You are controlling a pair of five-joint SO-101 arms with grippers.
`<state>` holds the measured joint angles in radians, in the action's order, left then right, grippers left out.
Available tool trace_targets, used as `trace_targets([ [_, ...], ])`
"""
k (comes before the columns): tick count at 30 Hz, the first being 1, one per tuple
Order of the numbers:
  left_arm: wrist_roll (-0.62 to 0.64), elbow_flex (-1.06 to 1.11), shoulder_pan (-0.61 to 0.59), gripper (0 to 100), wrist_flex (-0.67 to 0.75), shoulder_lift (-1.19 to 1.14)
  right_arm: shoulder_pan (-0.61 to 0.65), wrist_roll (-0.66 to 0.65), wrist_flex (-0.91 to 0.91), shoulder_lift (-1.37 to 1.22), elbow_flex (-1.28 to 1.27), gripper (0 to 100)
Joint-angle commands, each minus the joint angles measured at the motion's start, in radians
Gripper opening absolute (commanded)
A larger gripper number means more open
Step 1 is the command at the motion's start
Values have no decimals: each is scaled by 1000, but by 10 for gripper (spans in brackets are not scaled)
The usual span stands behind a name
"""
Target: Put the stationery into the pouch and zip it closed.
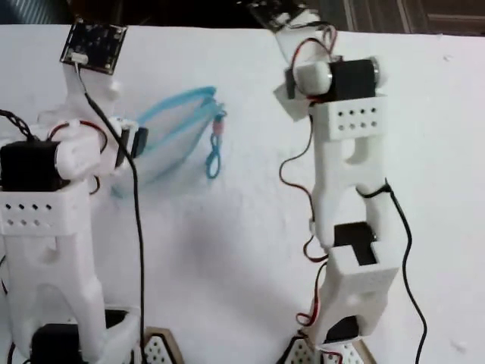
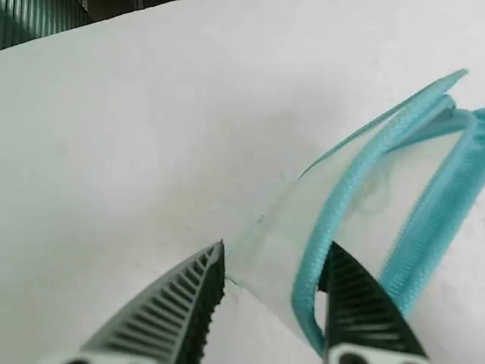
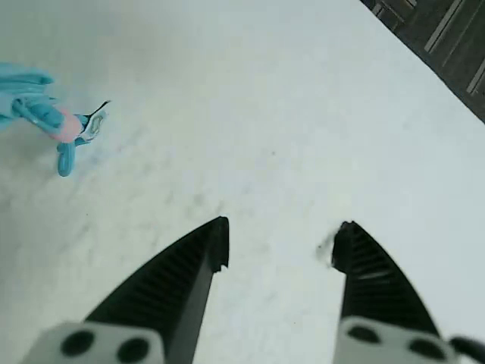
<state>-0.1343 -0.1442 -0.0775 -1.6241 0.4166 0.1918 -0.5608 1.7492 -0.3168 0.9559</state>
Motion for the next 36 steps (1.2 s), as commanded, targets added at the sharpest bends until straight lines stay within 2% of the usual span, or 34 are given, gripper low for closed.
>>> trace_targets([
  [1,-8,-14,8,237,15,12,-28,-2,13,44,34,226],
  [4,-8,43,8,204,17,12,-33,-2,13,48,34,226],
  [10,-9,123,8,22,51,13,-27,23,16,47,32,226],
  [14,-8,121,8,21,52,13,1,133,18,44,32,226],
  [17,-6,121,7,21,52,13,47,333,19,44,31,226],
  [23,-6,121,-48,22,54,13,125,942,15,41,-18,229],
  [29,-8,121,-56,23,54,13,200,1432,-110,-70,-49,230],
  [31,-8,121,-56,23,54,13,237,1499,-142,-111,-44,230],
  [36,-9,126,-56,23,51,13,282,1498,-128,-117,-2,228],
])
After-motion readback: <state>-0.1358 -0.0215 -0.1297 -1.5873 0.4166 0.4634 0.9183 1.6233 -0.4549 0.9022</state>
